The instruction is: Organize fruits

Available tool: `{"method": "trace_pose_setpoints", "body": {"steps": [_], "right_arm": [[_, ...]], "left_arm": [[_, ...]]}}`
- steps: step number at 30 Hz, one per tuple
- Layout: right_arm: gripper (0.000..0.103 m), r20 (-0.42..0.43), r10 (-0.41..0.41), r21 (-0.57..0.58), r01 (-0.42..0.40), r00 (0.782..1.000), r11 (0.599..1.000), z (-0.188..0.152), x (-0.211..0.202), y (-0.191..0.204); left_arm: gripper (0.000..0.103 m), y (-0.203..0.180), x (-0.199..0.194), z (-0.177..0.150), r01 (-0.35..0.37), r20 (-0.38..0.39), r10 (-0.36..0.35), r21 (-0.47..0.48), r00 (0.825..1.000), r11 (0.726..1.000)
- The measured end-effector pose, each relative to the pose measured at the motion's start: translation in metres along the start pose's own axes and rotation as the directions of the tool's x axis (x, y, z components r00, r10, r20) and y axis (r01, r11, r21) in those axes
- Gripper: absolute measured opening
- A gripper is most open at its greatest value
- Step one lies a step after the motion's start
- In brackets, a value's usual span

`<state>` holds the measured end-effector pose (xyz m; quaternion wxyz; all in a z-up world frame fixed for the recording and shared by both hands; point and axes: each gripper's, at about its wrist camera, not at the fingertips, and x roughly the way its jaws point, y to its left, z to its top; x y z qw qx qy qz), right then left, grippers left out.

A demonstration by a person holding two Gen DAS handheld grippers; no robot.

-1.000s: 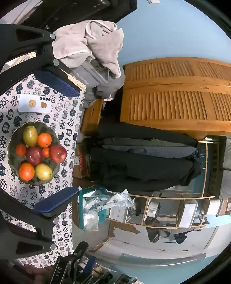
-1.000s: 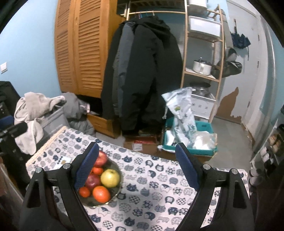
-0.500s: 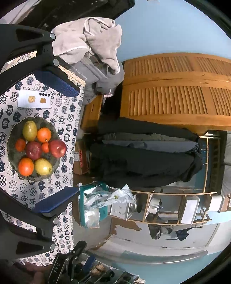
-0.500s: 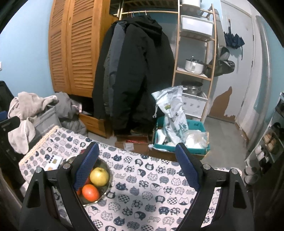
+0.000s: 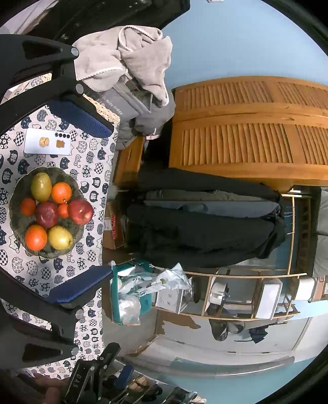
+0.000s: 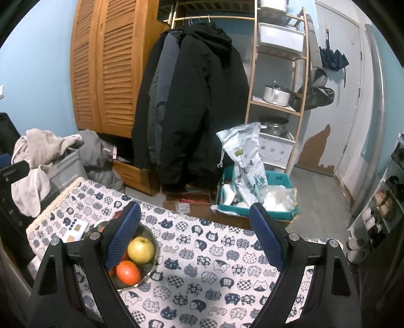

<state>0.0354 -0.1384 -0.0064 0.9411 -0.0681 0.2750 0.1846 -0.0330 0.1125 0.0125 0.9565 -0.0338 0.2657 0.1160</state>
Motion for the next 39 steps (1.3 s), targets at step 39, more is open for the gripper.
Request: {"method": "trace_pose_setpoints", "body": {"steps": [39], "right_arm": [[0.086,-0.003,0.005,-0.002,-0.005,1.000,1.000,-0.0008,-0.0007,-0.0003]], "left_arm": [[0.102,-0.0096,-0.0077,0.0056,-0.013,0.008,0.013,0.012,1.000,1.000]]}}
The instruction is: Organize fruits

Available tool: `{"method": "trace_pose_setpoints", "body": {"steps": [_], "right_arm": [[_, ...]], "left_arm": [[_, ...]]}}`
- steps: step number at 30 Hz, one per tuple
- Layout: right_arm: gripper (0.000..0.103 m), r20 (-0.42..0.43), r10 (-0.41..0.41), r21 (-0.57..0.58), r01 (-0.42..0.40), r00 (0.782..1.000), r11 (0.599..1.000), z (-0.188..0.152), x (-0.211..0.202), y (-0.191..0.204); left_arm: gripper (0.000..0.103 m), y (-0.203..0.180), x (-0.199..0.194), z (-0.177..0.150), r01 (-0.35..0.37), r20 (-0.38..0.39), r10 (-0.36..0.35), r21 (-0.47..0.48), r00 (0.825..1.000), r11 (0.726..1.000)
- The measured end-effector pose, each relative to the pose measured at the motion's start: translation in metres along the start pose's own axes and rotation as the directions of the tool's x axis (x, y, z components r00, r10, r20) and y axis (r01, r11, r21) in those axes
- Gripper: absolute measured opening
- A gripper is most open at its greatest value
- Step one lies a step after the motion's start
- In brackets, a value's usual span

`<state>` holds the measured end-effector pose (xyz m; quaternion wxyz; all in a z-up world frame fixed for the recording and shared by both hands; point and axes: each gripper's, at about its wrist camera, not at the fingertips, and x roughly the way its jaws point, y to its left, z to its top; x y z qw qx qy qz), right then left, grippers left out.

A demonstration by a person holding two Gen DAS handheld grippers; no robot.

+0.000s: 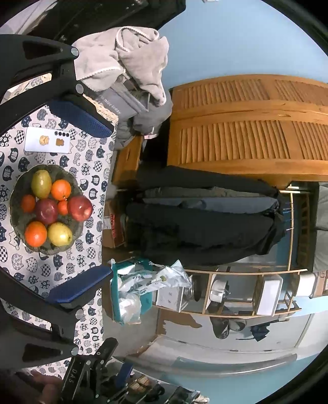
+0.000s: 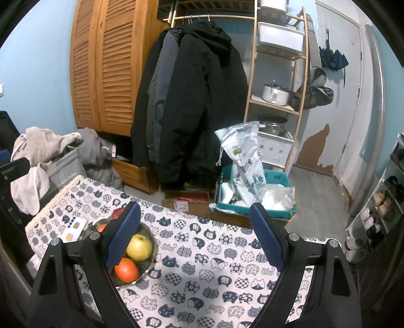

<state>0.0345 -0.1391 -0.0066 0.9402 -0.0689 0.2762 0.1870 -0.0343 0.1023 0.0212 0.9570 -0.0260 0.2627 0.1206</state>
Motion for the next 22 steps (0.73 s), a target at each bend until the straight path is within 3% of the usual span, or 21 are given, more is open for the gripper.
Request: {"method": "trace_pose_setpoints", "body": {"steps": [22], "right_arm": [[0.086,0.001,0.000,-0.003,0.000,1.000,1.000,-0.0020,-0.0014,-0.0027]], "left_arm": [[0.102,-0.0018,-0.0017,0.0027,-0.002,0.002,0.002,-0.009,1.000,1.000]]}}
